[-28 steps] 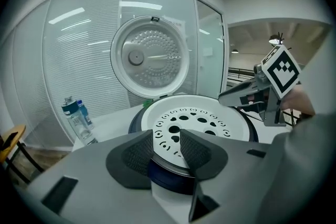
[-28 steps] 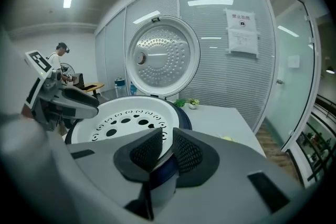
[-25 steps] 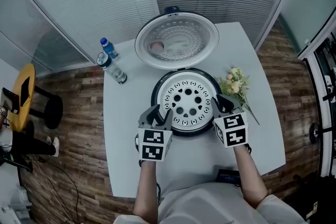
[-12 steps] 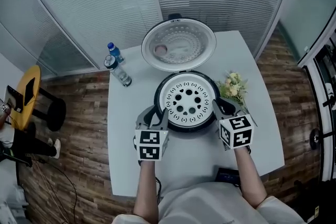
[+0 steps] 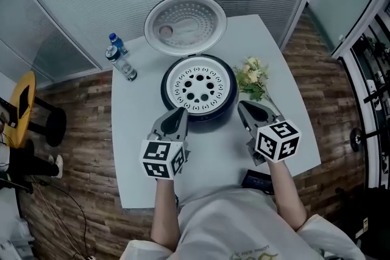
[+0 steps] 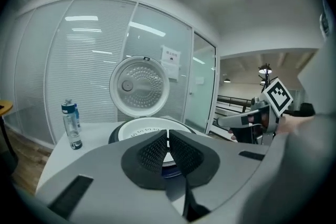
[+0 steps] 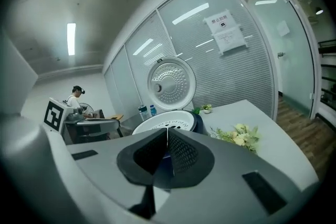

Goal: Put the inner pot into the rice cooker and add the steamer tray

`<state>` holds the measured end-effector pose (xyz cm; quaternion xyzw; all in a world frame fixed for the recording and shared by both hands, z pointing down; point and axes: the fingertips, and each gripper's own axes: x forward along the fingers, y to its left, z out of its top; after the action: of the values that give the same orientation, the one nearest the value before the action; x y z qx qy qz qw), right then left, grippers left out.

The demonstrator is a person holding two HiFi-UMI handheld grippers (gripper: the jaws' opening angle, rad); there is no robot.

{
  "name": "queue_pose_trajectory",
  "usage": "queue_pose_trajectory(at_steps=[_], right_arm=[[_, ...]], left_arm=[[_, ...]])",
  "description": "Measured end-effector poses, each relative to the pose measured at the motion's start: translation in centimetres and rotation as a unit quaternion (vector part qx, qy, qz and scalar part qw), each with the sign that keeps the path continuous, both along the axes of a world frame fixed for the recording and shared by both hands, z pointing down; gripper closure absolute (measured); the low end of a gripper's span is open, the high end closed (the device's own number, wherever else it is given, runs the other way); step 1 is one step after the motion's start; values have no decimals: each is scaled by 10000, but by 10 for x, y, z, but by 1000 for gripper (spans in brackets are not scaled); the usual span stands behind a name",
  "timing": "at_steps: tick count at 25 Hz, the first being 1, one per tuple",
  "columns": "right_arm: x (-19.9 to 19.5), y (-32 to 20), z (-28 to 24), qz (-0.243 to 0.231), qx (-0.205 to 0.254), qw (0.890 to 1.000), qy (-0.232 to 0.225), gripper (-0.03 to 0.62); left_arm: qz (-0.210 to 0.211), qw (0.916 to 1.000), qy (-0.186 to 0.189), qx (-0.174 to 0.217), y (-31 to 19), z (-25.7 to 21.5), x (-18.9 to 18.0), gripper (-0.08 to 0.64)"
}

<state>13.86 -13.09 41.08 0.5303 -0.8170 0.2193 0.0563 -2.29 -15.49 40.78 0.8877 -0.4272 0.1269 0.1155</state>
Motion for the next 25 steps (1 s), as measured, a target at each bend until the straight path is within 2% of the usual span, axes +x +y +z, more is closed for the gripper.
queue_pose_trajectory(at_steps=[2,6,14,25], right_arm=[[7,10,1,86,-19,9999,139,574],[14,23,-1,220,24,9997,84,575],[15,36,1,241,35,9995,187,575],[17,46,3,229,0,9995,205,577]], left_arm=[[-35,9997,216,-111,6,0,1,545],[-127,9981,473,-373,16,5,-2,551],[-157,9976,455,-498,33,11,-4,551],[-98,9983,361,-457,40,11,2,551]])
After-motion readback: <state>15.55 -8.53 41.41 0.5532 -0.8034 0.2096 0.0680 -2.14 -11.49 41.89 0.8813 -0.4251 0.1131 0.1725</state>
